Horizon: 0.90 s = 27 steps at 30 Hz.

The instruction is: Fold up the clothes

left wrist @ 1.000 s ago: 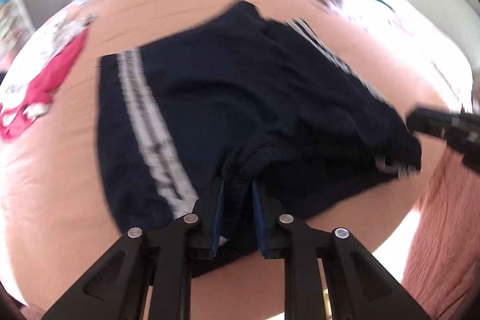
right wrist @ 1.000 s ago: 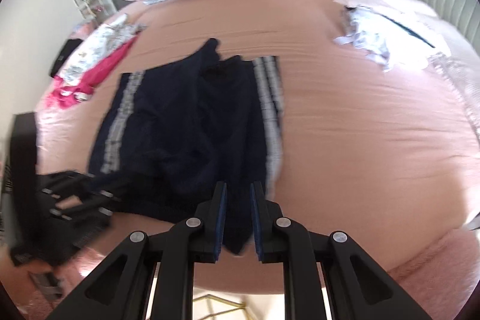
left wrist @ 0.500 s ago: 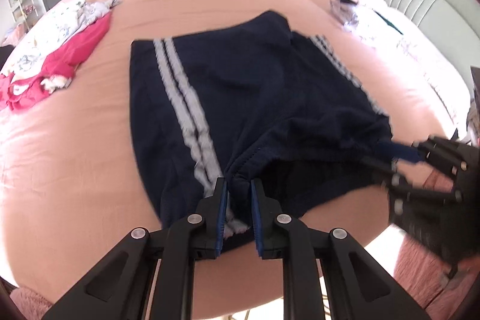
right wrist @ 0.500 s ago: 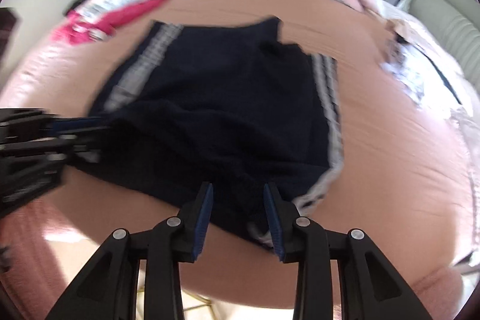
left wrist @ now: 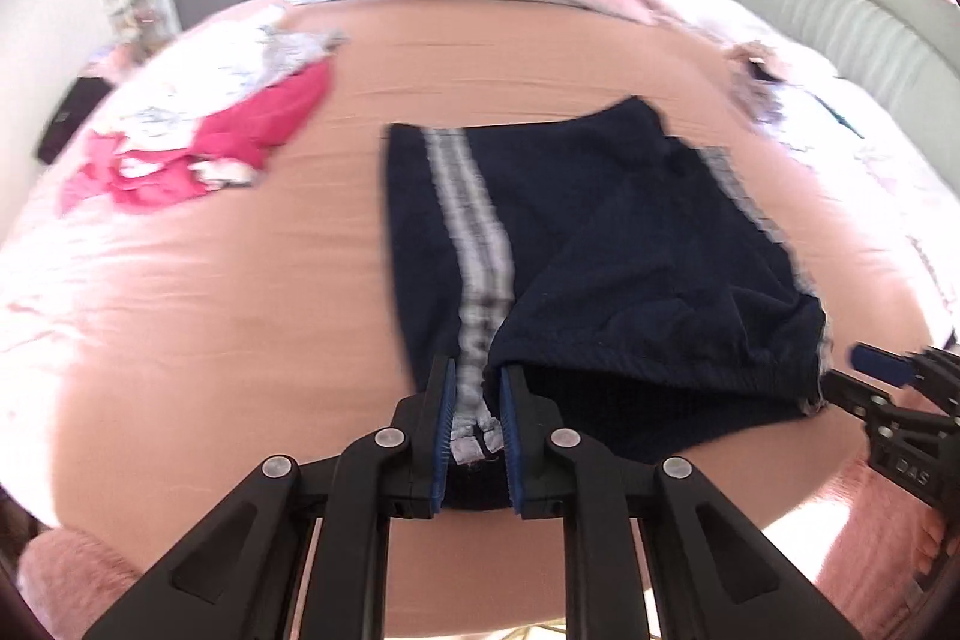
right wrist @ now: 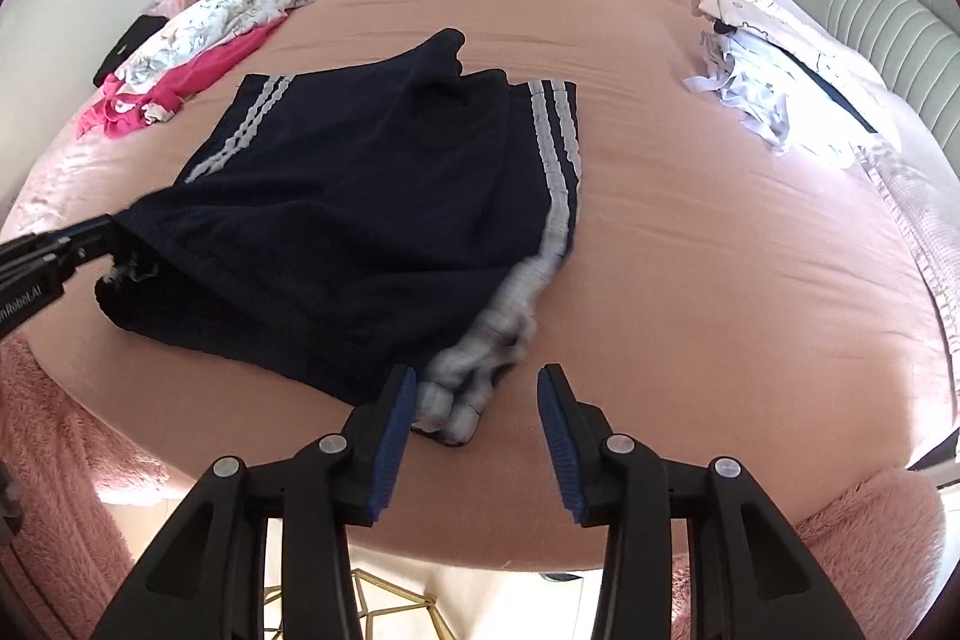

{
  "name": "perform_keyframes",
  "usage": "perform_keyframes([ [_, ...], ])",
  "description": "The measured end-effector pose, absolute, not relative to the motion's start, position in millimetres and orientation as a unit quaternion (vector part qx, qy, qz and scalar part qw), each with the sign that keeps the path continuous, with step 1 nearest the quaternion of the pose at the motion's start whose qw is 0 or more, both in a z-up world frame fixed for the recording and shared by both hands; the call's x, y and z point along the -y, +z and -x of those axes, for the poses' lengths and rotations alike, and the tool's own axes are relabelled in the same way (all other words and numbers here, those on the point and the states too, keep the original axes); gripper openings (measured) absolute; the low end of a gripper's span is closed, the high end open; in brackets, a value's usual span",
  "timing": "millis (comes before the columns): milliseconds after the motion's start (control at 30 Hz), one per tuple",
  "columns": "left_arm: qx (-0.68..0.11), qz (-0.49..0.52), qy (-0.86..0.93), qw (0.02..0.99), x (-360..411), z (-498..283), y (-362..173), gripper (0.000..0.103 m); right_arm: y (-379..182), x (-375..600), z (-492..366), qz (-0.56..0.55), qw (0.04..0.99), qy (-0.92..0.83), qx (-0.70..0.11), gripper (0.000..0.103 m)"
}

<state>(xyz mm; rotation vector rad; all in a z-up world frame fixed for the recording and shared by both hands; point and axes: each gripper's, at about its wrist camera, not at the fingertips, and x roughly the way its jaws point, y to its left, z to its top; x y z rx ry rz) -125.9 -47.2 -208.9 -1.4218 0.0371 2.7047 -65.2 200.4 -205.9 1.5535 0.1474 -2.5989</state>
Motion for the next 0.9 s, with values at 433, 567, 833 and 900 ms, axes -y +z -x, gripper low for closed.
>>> perform_keyframes([
  [433,0.047,0.509,0.855,0.082,62,117,-227,0.014,-186,-182,60,-0.475,0.122,-0.870,-0.056,0.041],
  [567,0.032,0.508,0.856,0.090,62,105,-221,0.020,-208,-164,73,-0.508,0.131,-0.846,-0.090,0.042],
  [833,0.001,0.514,0.855,0.072,61,105,-231,0.046,-209,-173,65,-0.498,0.111,-0.854,-0.107,0.024],
  [900,0.003,0.515,0.855,0.065,61,107,-232,0.046,-212,-185,70,-0.509,0.093,-0.852,-0.082,0.021],
])
